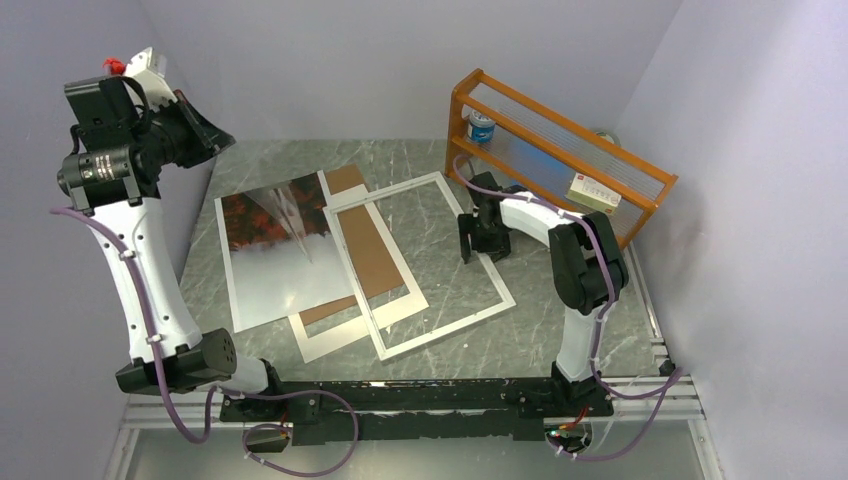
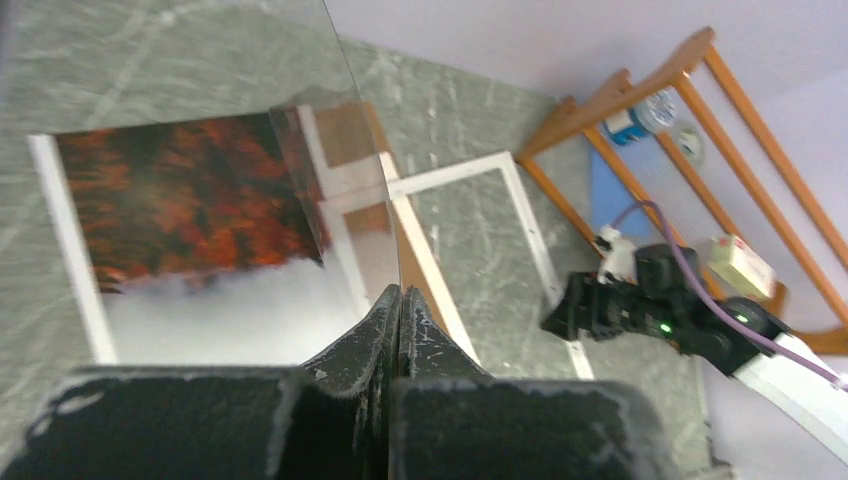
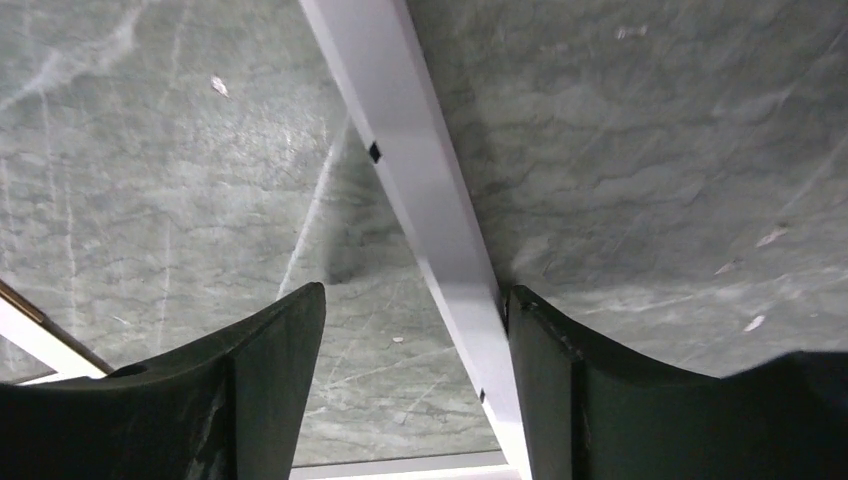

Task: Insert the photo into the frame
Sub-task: Adjust the photo frame at the center of the board, then place the photo frame item in the photo frame.

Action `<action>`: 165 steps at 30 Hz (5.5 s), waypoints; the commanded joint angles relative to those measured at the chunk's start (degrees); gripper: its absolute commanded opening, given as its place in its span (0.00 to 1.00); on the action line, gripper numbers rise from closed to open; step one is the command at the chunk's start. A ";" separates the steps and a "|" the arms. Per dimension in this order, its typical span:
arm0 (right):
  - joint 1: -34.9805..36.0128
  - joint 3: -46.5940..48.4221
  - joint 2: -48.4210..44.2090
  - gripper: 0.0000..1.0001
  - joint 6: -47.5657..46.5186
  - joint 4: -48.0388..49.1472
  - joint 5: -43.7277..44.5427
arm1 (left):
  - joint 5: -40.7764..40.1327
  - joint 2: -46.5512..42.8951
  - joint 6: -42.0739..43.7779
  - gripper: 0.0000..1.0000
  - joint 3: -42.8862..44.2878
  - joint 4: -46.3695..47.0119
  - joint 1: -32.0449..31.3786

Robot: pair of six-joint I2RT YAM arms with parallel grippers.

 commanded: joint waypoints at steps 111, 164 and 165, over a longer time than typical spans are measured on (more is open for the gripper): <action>8.69 -7.48 -14.38 0.51 102.75 86.73 -25.97 | 32.22 -13.36 -71.97 0.03 -26.17 67.88 -1.25; -0.86 -14.05 -9.03 0.00 23.63 50.56 -34.51 | 6.51 -5.55 -16.81 0.87 -63.72 27.28 -4.44; -1.47 -15.07 -9.64 0.00 23.58 51.73 -34.37 | 6.66 -4.53 -16.71 0.87 -64.14 28.03 -4.98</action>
